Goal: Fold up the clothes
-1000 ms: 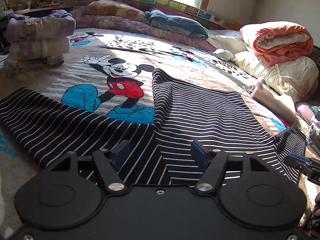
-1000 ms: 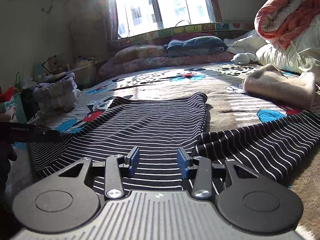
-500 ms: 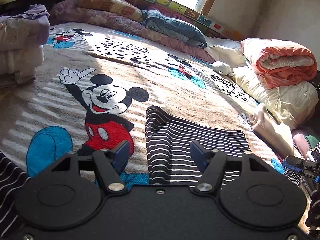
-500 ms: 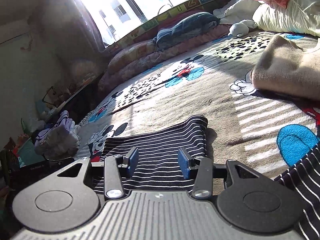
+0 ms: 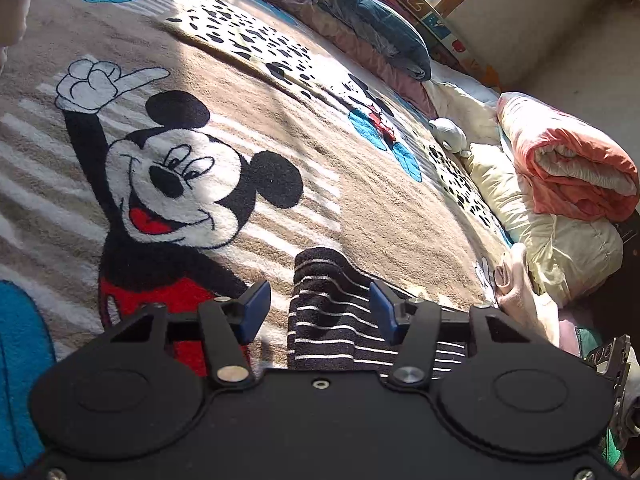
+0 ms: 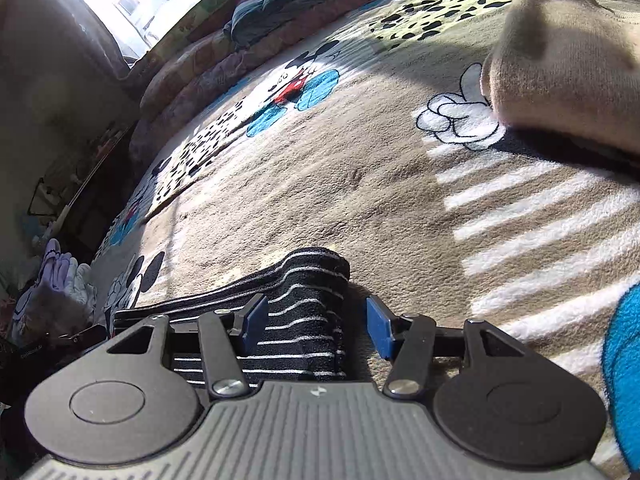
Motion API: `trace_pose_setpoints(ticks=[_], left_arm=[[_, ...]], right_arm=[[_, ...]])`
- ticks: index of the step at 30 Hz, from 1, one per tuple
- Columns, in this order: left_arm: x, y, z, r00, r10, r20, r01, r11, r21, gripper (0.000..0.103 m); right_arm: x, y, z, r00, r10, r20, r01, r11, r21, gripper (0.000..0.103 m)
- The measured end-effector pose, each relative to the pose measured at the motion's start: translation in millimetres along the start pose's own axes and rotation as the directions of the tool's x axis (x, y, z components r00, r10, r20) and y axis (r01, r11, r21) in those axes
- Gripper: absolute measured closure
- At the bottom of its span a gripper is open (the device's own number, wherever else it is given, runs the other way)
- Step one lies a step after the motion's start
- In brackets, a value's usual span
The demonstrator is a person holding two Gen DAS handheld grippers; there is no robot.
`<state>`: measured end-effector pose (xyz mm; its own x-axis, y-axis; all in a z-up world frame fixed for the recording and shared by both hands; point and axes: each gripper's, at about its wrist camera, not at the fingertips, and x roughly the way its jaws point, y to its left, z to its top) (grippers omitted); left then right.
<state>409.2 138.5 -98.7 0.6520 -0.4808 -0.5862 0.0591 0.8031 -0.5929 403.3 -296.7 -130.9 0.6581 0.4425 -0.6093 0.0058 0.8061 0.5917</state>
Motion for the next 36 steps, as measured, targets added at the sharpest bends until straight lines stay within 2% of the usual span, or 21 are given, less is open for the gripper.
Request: trace_pose_setpoints(ticks=[2, 4, 6, 8, 11, 12, 14, 17, 20, 22, 25, 26, 27, 29, 31, 33, 36], left_arm=[[7.0, 0.9, 2.5, 1.000, -0.008, -0.011, 0.008, 1.000, -0.001, 0.057], [13.9, 1.8, 3.1, 1.000, -0.014, -0.024, 0.014, 1.000, -0.003, 0.060], [18.6, 6.7, 2.4, 0.999, -0.039, -0.015, 0.039, 0.999, -0.019, 0.079], [20.4, 13.6, 1.5, 0.997, -0.076, 0.010, 0.077, 0.996, -0.047, 0.099], [4.6, 24.0, 8.3, 0.980, -0.179, 0.086, 0.189, 0.974, -0.121, 0.099], [1.3, 25.4, 11.1, 0.977, -0.189, 0.096, 0.200, 0.971, -0.129, 0.099], [1.7, 31.5, 14.1, 0.975, -0.202, 0.095, 0.215, 0.963, -0.164, 0.099], [13.2, 46.0, 11.1, 0.975, -0.213, 0.062, 0.222, 0.946, -0.239, 0.099], [20.8, 57.9, 8.4, 0.976, -0.213, 0.050, 0.219, 0.933, -0.285, 0.099], [24.1, 59.6, 7.4, 0.984, -0.174, 0.029, 0.175, 0.941, -0.291, 0.099], [27.4, 55.0, 5.3, 0.994, -0.111, 0.016, 0.112, 0.961, -0.254, 0.093], [25.7, 51.1, 5.9, 0.995, -0.095, 0.021, 0.097, 0.968, -0.230, 0.093], [24.1, 47.2, 6.5, 0.996, -0.079, 0.027, 0.083, 0.975, -0.205, 0.092], [17.1, 38.8, 7.7, 0.998, -0.026, 0.061, 0.035, 0.990, -0.138, 0.088], [8.4, 30.8, 8.8, 0.994, 0.028, 0.103, -0.021, 0.997, -0.069, 0.082], [-1.5, 24.6, 9.4, 0.988, 0.048, 0.146, -0.045, 0.999, -0.020, 0.081], [-4.7, 12.6, 8.2, 0.988, -0.006, 0.155, -0.002, 0.999, 0.047, 0.081]], right_arm=[[4.5, -4.3, 0.7, 1.000, 0.025, 0.011, -0.025, 0.999, 0.030, 0.050], [9.3, -7.3, 1.4, 0.999, 0.051, 0.017, -0.051, 0.998, 0.044, 0.061], [13.7, -8.0, 2.6, 0.997, 0.070, 0.015, -0.070, 0.997, 0.031, 0.090], [11.7, -8.1, 3.3, 0.996, 0.086, 0.036, -0.087, 0.996, 0.022, 0.093], [-8.8, -4.8, 3.3, 0.974, 0.164, 0.158, -0.165, 0.986, -0.005, 0.093], [-11.8, -4.3, 3.7, 0.967, 0.188, 0.172, -0.188, 0.982, -0.019, 0.093], [-6.4, -9.3, 5.5, 0.973, 0.167, 0.160, -0.167, 0.986, -0.014, 0.093], [5.0, -29.3, 4.9, 0.973, 0.183, 0.143, -0.198, 0.976, 0.093, 0.093], [12.8, -41.2, 2.0, 0.977, 0.172, 0.129, -0.191, 0.970, 0.154, 0.093], [17.9, -47.7, 1.4, 0.985, 0.138, 0.108, -0.157, 0.968, 0.197, 0.095], [14.9, -42.1, 3.9, 0.986, 0.112, 0.122, -0.134, 0.974, 0.184, 0.087], [12.3, -37.8, 5.1, 0.986, 0.099, 0.133, -0.121, 0.978, 0.167, 0.077], [9.8, -33.6, 6.3, 0.986, 0.085, 0.143, -0.107, 0.983, 0.151, 0.063], [-1.7, -28.7, 10.3, 0.979, 0.054, 0.196, -0.081, 0.987, 0.135, 0.046], [-10.6, -17.0, 13.1, 0.975, 0.043, 0.219, -0.056, 0.997, 0.052, 0.047], [-18.7, -3.6, 15.5, 0.972, 0.040, 0.234, -0.029, 0.998, -0.048, 0.051], [-18.8, 17.2, 15.6, 0.976, 0.060, 0.212, -0.022, 0.984, -0.179, 0.051]])
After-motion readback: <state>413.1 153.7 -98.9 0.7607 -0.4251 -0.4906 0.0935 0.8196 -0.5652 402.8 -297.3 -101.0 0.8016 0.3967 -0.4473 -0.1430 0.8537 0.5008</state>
